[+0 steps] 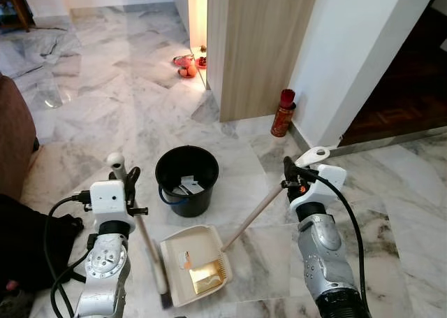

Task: Sweep floor

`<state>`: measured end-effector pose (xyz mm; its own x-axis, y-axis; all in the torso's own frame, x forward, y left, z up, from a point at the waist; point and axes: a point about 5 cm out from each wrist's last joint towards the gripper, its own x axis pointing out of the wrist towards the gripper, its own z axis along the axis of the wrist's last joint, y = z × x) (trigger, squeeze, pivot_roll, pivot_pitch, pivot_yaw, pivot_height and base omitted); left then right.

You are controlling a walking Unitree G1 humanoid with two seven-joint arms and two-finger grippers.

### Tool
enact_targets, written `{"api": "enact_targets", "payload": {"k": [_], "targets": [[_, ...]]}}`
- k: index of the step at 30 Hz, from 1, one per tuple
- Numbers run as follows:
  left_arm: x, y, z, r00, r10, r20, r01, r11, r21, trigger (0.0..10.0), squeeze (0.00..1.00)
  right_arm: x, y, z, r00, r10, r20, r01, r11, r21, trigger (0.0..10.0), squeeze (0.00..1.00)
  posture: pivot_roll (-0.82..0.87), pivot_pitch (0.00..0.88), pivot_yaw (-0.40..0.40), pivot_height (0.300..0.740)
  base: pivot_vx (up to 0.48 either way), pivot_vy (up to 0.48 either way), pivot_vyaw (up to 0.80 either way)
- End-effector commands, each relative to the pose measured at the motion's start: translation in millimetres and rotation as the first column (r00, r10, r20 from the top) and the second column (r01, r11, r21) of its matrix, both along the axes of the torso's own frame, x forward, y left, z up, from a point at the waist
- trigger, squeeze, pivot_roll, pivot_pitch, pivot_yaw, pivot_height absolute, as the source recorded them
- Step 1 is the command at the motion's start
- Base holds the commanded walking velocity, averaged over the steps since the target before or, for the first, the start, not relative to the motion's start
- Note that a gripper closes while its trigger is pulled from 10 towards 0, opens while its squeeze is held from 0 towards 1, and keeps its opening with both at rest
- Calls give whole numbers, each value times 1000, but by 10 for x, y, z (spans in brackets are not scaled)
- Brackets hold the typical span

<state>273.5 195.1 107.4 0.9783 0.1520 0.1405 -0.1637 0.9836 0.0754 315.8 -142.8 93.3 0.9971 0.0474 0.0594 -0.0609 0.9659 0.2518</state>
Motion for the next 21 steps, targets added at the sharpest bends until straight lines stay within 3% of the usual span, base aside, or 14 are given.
{"api": "enact_targets", "payload": {"k": [1, 21], "targets": [[-4, 2, 50, 1000, 1, 31, -1, 1000, 4, 10000, 0, 40, 2, 134, 998, -7, 58, 5, 1000, 24, 10000, 0, 114, 79, -34, 740, 0, 0, 0], [1, 15, 53, 1000, 8, 30, -8, 1000, -1, 10000, 0, 44, 6, 130, 999, -5, 52, 4, 1000, 20, 10000, 0, 118, 88, -37, 740, 0, 287, 0]]}}
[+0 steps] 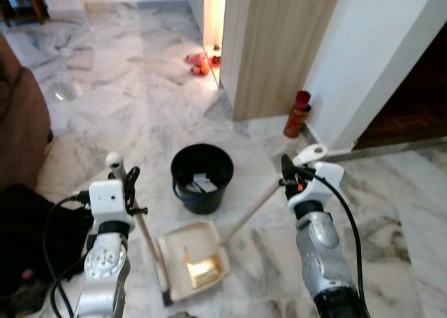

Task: Sweep floor

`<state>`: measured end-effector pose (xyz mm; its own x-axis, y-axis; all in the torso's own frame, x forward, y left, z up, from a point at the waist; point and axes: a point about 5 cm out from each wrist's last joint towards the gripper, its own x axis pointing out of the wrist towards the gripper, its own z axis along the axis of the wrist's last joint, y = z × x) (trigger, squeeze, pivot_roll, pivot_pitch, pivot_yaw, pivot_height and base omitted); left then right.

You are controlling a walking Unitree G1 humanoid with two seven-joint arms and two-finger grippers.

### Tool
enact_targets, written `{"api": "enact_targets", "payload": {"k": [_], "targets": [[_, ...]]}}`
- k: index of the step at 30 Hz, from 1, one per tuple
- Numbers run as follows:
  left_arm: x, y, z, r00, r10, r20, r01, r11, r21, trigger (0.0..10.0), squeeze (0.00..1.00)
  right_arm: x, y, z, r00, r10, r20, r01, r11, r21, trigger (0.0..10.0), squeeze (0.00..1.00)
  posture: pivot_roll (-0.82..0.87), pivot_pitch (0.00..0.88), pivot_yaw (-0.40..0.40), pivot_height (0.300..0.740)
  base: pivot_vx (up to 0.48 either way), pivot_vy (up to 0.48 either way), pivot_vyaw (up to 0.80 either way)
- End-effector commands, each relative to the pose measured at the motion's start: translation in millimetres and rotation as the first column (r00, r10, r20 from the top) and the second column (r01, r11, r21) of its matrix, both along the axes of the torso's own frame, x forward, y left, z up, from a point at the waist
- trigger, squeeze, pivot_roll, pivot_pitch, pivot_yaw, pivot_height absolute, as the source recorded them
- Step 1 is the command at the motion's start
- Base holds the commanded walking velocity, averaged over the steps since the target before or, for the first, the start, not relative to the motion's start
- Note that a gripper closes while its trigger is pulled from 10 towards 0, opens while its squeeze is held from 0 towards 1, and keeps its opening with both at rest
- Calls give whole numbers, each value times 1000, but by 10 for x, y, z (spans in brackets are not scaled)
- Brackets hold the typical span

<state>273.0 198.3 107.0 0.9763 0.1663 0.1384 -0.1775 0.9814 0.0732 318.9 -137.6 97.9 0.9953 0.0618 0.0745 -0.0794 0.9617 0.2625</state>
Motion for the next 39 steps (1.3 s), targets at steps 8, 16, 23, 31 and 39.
{"api": "enact_targets", "payload": {"k": [8, 16, 23, 31, 39], "targets": [[5, -14, 62, 999, -8, 33, 8, 1000, 8, 10000, 0, 17, -42, 96, 999, -22, 42, 22, 1000, 9, 10000, 0, 117, 87, -36, 740, 0, 0, 0], [9, -17, 67, 999, -11, 34, 10, 1000, 12, 10000, 0, 29, -52, 198, 996, -37, 85, 37, 999, 8, 10000, 0, 118, 89, -34, 740, 0, 0, 0], [13, -15, 69, 999, -12, 34, 11, 1000, 13, 10000, 0, 39, -25, 425, 983, -28, 183, 34, 999, -31, 10000, 0, 116, 90, -32, 740, 0, 0, 0], [13, -18, 76, 999, -12, 40, 11, 1000, 19, 10000, 0, 14, 17, 713, 961, -12, 276, 20, 999, -25, 10000, 0, 118, 89, -31, 740, 0, 0, 0], [9, -31, 84, 999, -24, 45, 22, 999, 34, 10000, 0, -25, 45, 945, 941, 2, 337, 4, 1000, -16, 10000, 0, 116, 92, -29, 740, 0, 0, 0]]}}
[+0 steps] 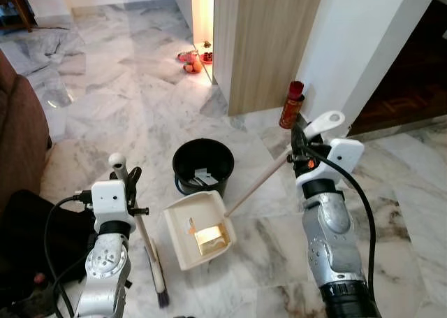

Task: Sweep floor

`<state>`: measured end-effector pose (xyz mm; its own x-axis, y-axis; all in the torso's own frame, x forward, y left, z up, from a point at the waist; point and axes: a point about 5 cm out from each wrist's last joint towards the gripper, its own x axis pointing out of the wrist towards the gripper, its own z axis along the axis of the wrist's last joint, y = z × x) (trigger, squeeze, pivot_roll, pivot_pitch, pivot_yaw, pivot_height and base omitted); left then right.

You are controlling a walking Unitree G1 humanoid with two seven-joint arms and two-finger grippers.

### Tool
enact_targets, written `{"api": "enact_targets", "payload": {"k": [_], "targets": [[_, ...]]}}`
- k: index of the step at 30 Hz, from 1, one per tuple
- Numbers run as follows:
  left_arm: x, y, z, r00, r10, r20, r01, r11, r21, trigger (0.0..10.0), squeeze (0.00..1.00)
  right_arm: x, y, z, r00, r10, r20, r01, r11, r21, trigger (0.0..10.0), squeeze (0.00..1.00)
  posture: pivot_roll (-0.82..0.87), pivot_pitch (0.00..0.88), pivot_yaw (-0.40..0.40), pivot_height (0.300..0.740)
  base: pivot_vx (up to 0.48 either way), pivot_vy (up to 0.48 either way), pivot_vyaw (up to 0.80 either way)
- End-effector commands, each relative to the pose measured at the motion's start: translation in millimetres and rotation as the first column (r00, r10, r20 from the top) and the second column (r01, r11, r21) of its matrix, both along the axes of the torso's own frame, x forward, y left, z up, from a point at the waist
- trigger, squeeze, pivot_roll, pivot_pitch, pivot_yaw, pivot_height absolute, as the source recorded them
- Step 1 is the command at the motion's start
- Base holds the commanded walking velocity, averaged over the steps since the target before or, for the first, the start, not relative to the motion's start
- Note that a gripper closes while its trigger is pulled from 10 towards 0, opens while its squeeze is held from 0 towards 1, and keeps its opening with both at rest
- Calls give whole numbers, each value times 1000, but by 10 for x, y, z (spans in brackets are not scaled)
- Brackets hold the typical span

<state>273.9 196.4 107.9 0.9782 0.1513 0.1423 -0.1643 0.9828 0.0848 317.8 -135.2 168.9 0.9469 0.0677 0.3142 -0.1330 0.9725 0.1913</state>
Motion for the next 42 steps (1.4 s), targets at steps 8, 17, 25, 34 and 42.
{"api": "enact_targets", "payload": {"k": [8, 17, 25, 34, 42], "targets": [[2, -9, 74, 999, -9, 41, 8, 1000, 21, 10000, 0, -65, 10, 255, 996, 18, 88, -19, 1000, 13, 10000, 0, 116, 97, -29, 740, 0, 0, 0], [13, -6, 75, 999, -12, 39, 11, 1000, 20, 10000, 0, -139, 5, 478, 992, 27, 120, -29, 999, 23, 10000, 0, 113, 102, -24, 740, 0, 0, 0], [20, 3, 83, 999, -9, 41, 8, 1000, 20, 10000, 0, -207, 40, 729, 985, 46, 167, -49, 999, 12, 10000, 0, 111, 103, -23, 740, 0, 0, 0], [19, 4, 90, 999, -4, 46, 3, 1000, 16, 10000, 0, -236, 83, 999, 970, 51, 237, -60, 998, 34, 10000, 0, 115, 99, -26, 740, 0, 0, 0], [5, 20, 93, 998, 10, 56, -12, 1000, 21, 10000, 0, -238, 112, 1023, 966, 22, 258, -33, 999, 37, 10000, 0, 115, 86, -27, 740, 0, 0, 0]]}}
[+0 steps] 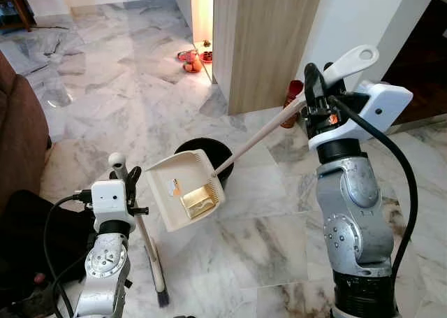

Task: Sweep floor

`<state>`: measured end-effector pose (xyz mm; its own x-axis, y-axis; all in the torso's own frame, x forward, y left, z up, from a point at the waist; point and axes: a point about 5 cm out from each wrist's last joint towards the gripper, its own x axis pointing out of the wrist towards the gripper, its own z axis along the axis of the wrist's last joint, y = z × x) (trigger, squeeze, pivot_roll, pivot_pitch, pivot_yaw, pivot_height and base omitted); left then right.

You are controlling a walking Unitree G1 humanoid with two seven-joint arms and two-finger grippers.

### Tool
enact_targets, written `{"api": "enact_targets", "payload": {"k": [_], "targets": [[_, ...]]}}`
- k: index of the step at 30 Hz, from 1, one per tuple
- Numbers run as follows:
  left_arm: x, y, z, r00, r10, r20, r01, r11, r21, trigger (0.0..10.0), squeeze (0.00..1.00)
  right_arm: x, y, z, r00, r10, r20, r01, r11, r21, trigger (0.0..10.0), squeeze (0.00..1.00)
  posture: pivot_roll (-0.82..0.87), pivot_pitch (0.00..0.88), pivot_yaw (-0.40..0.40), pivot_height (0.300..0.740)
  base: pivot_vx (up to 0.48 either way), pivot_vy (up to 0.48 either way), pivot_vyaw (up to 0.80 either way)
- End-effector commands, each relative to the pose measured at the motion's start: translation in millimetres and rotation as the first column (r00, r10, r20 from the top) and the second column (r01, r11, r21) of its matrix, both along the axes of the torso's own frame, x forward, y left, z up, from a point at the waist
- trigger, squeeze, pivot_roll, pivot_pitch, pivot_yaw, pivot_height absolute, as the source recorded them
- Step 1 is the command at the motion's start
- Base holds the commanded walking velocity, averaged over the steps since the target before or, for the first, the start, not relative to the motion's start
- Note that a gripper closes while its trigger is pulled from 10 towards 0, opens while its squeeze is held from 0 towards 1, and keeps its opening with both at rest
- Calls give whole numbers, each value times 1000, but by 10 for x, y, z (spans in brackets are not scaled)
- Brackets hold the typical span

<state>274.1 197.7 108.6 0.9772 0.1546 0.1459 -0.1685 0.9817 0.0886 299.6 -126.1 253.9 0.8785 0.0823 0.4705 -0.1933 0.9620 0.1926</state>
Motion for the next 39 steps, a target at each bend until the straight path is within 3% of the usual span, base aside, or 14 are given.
{"api": "enact_targets", "payload": {"k": [1, 9, 27, 39], "targets": [[-8, 25, 85, 999, 11, 53, -13, 1000, 28, 10000, 0, -58, 54, 160, 996, 3, 94, -3, 1000, 6, 10000, 0, 117, 84, -26, 740, 0, 0, 0], [-86, 59, 67, 998, 22, 56, -26, 997, 71, 10000, 0, -55, 106, 112, 995, 4, 101, 0, 999, -35, 10000, 0, 120, 73, -28, 740, 0, 0, 0], [-85, 42, 63, 998, 29, 60, -33, 997, 72, 10000, 0, -37, 150, 53, 996, 16, 87, -13, 999, -42, 10000, 0, 122, 62, -32, 740, 0, 0, 67], [-78, 34, 56, 998, 25, 57, -29, 997, 72, 10000, 0, -29, 151, 27, 997, 26, 75, -23, 999, -35, 10000, 0, 118, 65, -34, 740, 246, 0, 0]]}}
